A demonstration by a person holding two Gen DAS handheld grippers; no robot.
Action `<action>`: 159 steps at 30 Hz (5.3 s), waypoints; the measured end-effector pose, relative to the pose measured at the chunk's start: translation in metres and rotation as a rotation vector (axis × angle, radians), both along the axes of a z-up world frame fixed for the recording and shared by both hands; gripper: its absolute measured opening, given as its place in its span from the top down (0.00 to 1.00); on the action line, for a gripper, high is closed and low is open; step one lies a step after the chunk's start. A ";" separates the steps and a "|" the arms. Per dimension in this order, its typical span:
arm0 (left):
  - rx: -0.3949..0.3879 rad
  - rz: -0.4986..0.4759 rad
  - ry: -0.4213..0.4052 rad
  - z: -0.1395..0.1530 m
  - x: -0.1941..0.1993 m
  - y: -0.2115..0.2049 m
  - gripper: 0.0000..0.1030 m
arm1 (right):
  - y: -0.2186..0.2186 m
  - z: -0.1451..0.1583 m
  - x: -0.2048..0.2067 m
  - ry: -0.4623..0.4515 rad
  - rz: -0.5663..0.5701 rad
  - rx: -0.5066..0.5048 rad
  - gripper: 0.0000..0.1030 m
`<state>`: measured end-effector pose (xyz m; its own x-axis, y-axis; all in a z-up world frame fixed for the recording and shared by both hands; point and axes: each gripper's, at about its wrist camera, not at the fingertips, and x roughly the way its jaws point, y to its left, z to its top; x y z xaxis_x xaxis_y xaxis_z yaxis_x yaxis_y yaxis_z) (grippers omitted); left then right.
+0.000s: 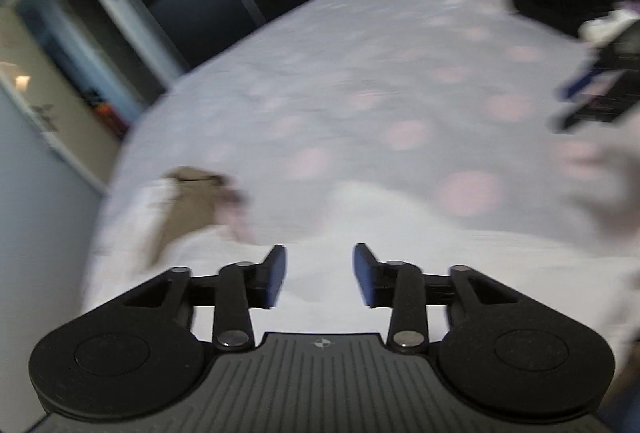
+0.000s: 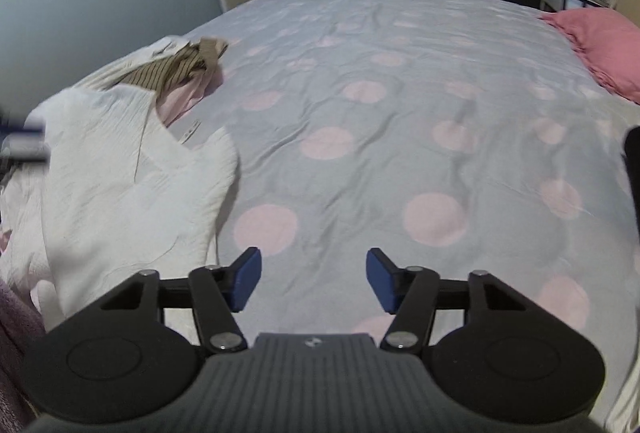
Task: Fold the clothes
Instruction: 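Pull the white shirt onto the bed with the left tool while the right tool grasps its hem, then spread the white shirt flat on the bed with both tools, then grasp the shirt hem with the left tool while the right tool grasps it too, then lift the white shirt up by its hem with both tools and shake it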
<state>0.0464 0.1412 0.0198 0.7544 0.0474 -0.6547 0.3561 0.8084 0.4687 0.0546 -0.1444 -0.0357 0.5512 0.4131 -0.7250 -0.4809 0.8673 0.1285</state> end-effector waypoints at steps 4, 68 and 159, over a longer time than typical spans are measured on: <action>0.076 0.092 -0.025 -0.013 0.062 0.042 0.51 | 0.021 -0.011 0.016 0.015 0.046 -0.010 0.42; -0.216 -0.105 -0.070 0.063 -0.010 -0.037 0.97 | -0.206 0.074 -0.012 -0.187 -0.376 -0.328 0.99; -0.189 -0.282 -0.788 0.328 -0.168 -0.072 0.95 | -0.080 0.319 -0.152 -1.248 -0.175 -0.300 0.94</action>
<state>-0.1213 0.0691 0.3474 0.9595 -0.2677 0.0879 0.1826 0.8283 0.5298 -0.0977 -0.2240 0.2828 0.9478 0.1792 0.2637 -0.0122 0.8469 -0.5316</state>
